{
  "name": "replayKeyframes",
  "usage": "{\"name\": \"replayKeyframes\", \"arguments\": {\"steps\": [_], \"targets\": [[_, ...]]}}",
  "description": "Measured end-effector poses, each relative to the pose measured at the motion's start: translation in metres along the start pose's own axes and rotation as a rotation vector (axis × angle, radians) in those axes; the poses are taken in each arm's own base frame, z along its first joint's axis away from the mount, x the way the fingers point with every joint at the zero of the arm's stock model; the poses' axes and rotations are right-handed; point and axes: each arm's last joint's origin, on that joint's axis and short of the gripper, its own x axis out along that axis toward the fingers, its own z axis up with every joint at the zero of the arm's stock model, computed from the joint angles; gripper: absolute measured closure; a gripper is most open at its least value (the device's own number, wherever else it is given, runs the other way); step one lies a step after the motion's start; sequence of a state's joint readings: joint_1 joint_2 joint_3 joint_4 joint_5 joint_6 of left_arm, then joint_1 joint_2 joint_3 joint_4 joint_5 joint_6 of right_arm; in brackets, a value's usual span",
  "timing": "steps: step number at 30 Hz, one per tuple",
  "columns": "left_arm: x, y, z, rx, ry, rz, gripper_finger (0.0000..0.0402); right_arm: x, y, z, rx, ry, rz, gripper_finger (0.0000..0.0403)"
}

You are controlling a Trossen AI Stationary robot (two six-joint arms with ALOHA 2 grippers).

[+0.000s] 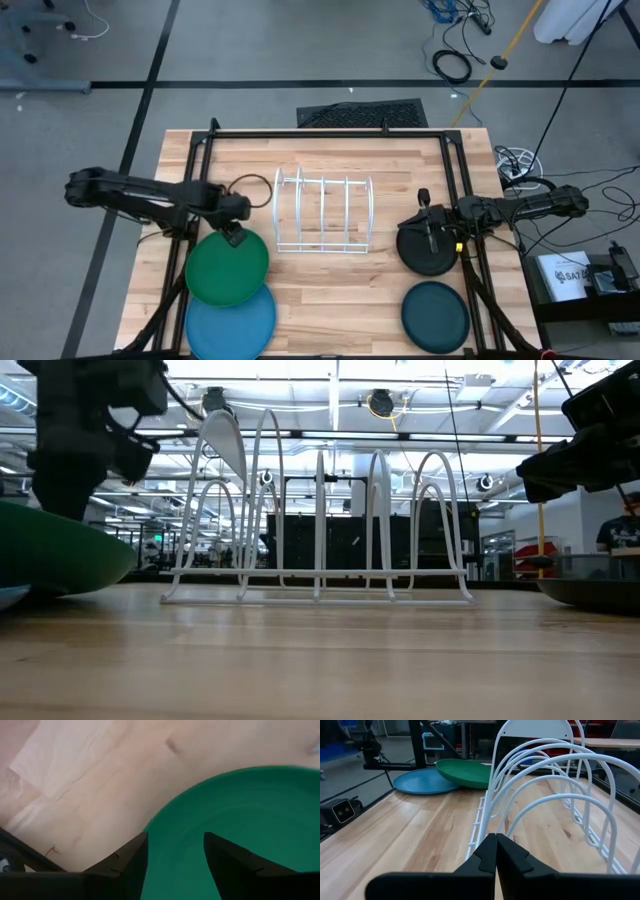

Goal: Sort dishes
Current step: Put the green plate into the dish rack

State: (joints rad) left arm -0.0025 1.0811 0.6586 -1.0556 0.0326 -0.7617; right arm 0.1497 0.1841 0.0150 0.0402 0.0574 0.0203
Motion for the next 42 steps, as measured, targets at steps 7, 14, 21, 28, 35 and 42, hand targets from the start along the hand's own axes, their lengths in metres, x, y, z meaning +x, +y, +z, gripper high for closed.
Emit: {"name": "replayKeyframes", "arguments": {"steps": [7,14,21,28,35,42], "targets": [[0.017,-0.005,0.008,0.064,0.061,0.084,0.0200,0.000,0.000,0.000,0.021,0.000,0.001,0.0403],[0.029,-0.014,0.015,0.162,0.101,0.042,0.0200,0.000,0.000,0.000,0.054,0.001,0.002,0.0403],[0.038,-0.013,0.019,0.217,0.110,0.121,0.0200,0.000,0.000,0.000,0.073,0.002,0.002,0.0403],[0.037,-0.008,0.023,0.237,0.099,0.134,0.0200,0.000,0.000,0.000,0.073,0.002,0.001,0.0403],[0.030,-0.010,0.029,0.246,0.081,0.107,0.0201,0.000,0.000,0.000,0.073,0.001,0.001,0.0403],[0.022,-0.014,0.035,0.353,0.057,0.079,0.0201,0.000,0.000,0.000,0.073,0.001,0.001,0.0403]]}}
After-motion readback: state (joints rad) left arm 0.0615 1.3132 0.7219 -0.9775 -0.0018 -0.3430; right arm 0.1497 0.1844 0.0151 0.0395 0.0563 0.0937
